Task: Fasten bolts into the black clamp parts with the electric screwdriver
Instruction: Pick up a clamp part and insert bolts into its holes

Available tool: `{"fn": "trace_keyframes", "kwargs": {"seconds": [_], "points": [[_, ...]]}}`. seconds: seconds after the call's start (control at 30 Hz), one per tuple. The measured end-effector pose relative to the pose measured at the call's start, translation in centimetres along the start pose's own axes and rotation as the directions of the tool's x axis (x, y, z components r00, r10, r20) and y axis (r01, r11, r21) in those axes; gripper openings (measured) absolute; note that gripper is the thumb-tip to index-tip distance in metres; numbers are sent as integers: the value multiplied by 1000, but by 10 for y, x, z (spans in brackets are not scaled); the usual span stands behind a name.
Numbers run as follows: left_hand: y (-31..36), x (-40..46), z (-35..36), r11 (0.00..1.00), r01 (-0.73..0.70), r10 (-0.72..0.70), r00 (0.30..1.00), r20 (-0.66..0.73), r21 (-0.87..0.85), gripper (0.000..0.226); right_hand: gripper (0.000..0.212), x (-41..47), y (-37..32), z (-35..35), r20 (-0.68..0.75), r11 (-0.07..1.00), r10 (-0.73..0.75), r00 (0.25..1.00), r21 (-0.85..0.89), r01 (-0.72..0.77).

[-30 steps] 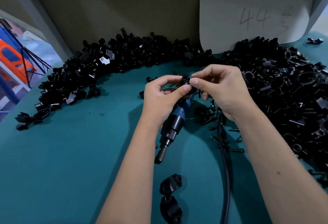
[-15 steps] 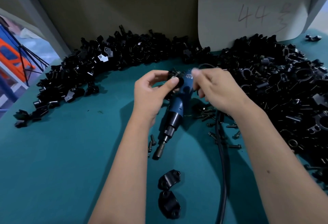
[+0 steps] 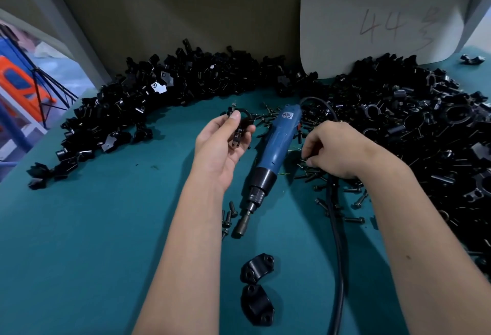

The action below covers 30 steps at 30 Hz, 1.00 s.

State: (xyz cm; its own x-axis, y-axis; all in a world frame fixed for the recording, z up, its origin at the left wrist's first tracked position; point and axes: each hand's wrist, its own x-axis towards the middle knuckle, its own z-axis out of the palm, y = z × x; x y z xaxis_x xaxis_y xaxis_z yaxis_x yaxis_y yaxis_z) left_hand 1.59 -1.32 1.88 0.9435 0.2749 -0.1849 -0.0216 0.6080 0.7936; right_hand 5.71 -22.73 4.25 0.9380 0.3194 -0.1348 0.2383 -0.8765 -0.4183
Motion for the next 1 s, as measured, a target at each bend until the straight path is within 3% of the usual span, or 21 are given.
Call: {"fn": "trace_keyframes", "kwargs": {"seconds": [0.17,0.23,0.5,0.6,0.67,0.8,0.9,1.0], "points": [[0,-2,1,1000,14,-15,998,66,13,65,16,-1,-4,2,-4,999,-37,999,5,37],[0,-2,2,1000,3,-5,998,62,28,73,15,-1,-9,3,32,998,-48,998,-40,50],[-4,-2,3,994,-27,20,997,71,104,62,14,-2,-10,6,96,998,-55,994,-29,58],[-5,-3,4,989,-25,12,996,88,146,58,14,0,-4,6,-39,998,-52,998,40,53],[-6,-3,4,984,-26,7,994,109,178,46,15,0,1,2,-158,977,-53,986,196,84],[-5,-5,5,972,-61,18,981,191,226,39,15,-5,-2,-5,-358,849,-131,924,441,291],[-4,-7,6,960,-85,11,963,268,267,41,14,-7,-12,-3,-435,746,-137,890,546,381],[-5,-9,7,951,-103,6,949,316,291,42,14,-6,-17,0,-465,723,-130,876,560,405]]}}
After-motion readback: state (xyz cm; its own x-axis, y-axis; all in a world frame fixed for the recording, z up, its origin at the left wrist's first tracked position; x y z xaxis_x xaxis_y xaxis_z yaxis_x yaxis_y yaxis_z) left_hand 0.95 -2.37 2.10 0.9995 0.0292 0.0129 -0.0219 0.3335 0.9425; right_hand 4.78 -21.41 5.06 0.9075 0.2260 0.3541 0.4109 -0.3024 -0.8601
